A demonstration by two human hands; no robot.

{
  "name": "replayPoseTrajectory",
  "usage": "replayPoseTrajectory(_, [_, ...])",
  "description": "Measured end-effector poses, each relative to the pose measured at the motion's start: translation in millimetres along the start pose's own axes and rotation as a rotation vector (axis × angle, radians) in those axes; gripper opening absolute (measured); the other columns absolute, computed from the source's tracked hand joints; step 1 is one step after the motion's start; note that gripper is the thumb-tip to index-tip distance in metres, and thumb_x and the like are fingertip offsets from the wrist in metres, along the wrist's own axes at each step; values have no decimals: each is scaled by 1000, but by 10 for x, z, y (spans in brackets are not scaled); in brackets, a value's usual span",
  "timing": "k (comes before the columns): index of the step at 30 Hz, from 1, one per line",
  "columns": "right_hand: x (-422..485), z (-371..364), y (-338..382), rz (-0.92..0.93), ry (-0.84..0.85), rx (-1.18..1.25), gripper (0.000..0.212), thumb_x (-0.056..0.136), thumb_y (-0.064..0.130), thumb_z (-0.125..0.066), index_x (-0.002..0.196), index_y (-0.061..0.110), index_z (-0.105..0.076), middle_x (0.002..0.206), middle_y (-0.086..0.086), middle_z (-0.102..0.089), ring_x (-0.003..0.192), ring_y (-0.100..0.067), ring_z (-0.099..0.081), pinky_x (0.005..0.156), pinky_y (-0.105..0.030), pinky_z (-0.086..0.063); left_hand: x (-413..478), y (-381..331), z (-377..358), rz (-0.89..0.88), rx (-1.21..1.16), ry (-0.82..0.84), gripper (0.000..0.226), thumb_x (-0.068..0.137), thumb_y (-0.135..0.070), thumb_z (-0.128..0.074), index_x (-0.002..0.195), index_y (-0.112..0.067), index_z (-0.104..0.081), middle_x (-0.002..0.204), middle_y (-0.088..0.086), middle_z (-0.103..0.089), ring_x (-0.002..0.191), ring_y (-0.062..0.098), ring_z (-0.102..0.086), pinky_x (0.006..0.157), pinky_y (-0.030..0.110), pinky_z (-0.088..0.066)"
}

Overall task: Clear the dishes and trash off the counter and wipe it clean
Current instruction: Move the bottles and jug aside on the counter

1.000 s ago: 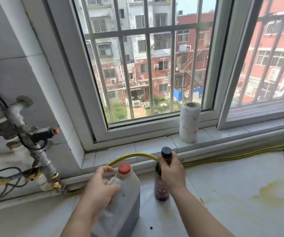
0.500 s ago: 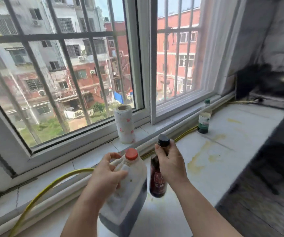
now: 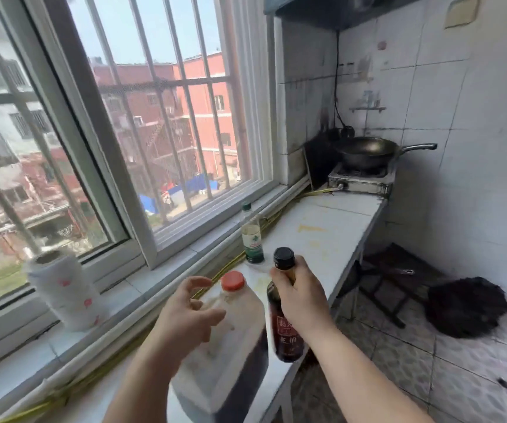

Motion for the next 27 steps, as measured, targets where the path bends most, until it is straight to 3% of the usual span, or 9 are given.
replayPoseTrajectory(2, [177,251,-138,-1,-14,-15,11,94,32,-55,91,24,-48,81,13,-57,79,-10,-52,59,-8,-35,162,-105,-308,-3,-6,13,41,80,4,-65,105,-26,-52,64,8,-51,45,16,-43,42,24,-36])
replayPoseTrajectory(3, [276,386,-219,-2,-21,-20,11,94,33,-54,91,24,-48,82,11,-57,80,-11,-52,59,-8,-35,263,-155,-478,-9,-14,23,41,80,5,-65,105,-25,-52,62,8,-50,44,15,-42,42,24,-35])
replayPoseTrajectory(6, [490,677,-370,-26,-51,-44,13,94,33,-54,93,22,-48,86,6,-60,83,-15,-54,60,-26,-32,493,-290,-827,-6,-11,44,40,80,5,-64,105,-24,-53,64,8,-52,43,15,-43,41,24,-35])
replayPoseTrajectory(14, [1242,1275,-885,-78,-147,-63,14,92,33,-57,98,21,-55,84,11,-62,85,-15,-57,69,-27,-35,1374,-639,-1637,-25,-5,129,40,80,6,-63,108,-20,-53,66,12,-51,42,16,-40,38,21,-33])
replayPoseTrajectory(27, [3250,1645,-1469,-114,-238,-153,15,92,34,-57,94,19,-55,84,7,-64,86,-18,-60,76,-34,-45,3480,-1126,-2622,-87,-8,237,40,82,1,-64,112,-22,-51,65,3,-49,44,13,-46,51,24,-37])
Point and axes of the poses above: each hand's wrist, its own x-axis towards the middle knuckle, its own z-axis out of the back of the hand, y = z × x, the point moved 6 cm from there along x, towards the middle knuckle
